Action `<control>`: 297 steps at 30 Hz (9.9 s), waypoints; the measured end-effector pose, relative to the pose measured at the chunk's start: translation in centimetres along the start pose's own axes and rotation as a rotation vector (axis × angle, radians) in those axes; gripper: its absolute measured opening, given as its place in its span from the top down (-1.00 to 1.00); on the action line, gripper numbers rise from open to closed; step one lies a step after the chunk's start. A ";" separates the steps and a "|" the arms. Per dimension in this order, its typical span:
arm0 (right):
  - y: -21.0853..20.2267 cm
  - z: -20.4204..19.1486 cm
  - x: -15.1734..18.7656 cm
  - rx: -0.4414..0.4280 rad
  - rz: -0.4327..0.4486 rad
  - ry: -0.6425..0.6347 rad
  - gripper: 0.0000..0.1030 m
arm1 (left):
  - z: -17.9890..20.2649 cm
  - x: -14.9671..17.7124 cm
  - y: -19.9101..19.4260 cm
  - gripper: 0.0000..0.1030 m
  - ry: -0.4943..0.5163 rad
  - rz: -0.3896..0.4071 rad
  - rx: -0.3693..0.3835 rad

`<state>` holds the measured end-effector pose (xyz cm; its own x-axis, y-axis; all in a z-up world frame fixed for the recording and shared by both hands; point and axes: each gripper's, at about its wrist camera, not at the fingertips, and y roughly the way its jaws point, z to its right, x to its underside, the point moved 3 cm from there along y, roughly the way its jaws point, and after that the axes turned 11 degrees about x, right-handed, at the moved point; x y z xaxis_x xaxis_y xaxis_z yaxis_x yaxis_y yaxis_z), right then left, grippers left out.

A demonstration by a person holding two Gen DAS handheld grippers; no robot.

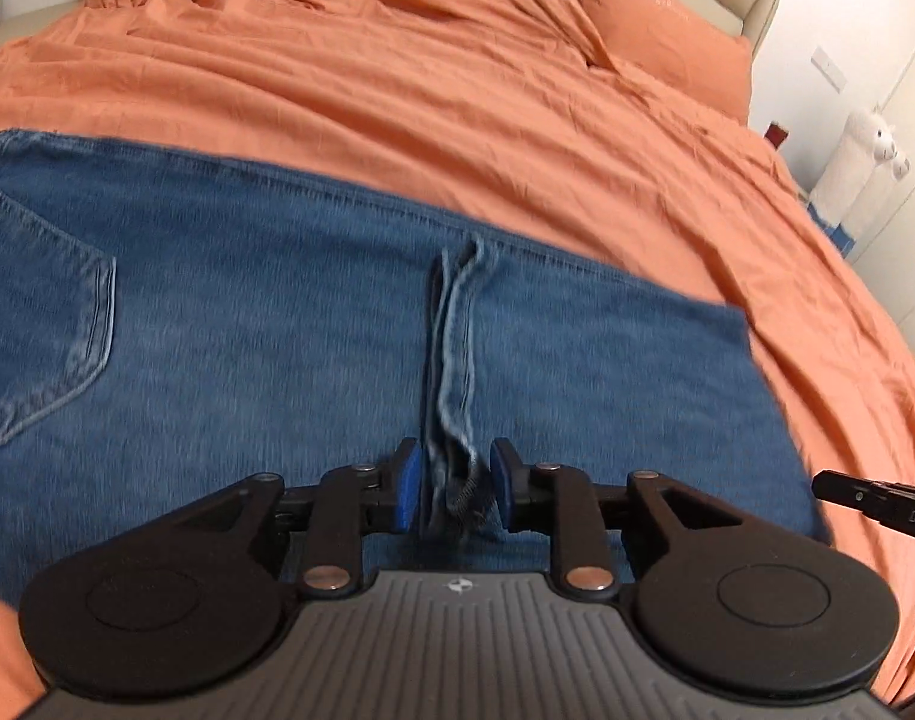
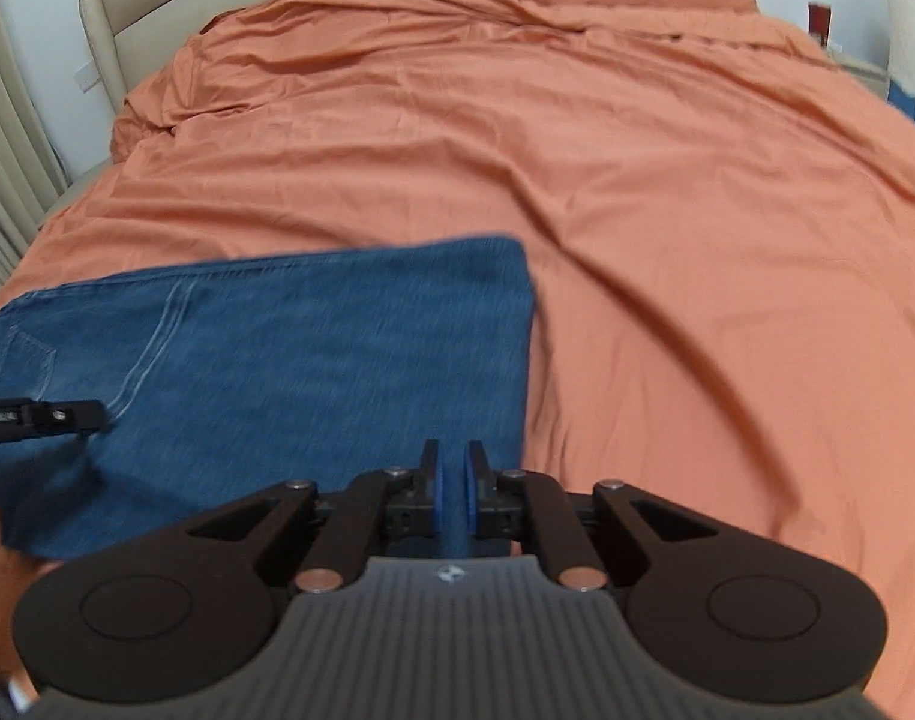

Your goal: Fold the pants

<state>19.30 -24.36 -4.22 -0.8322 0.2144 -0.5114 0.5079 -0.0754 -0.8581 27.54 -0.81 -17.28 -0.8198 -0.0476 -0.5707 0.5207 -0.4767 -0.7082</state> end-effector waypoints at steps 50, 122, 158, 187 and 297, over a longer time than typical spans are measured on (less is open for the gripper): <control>1.0 -15.7 1.5 -0.124 0.256 -0.347 0.15 | -21.7 -2.2 -18.1 -0.40 -0.379 0.251 -0.321; 1.7 -0.6 -1.7 -0.281 -0.079 0.092 -0.34 | 11.2 1.8 2.4 -0.26 0.334 -0.072 0.021; 4.4 -7.4 -8.5 -0.749 0.019 0.304 0.98 | -3.0 -4.7 -3.4 -0.26 -0.008 0.349 -0.092; 7.7 -9.1 -7.6 -0.810 -0.102 0.338 0.90 | -4.0 -4.7 -2.5 -0.11 -0.037 0.330 -0.060; 3.6 6.9 2.6 -0.301 -0.120 0.609 0.84 | 0.8 6.4 -3.7 0.59 0.761 -0.345 -0.195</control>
<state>17.46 -30.77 -8.97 -0.6582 0.7197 -0.2208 0.5327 0.2380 -0.8121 20.17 -0.03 -18.02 -0.5929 0.7076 -0.3844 0.3607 -0.1935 -0.9124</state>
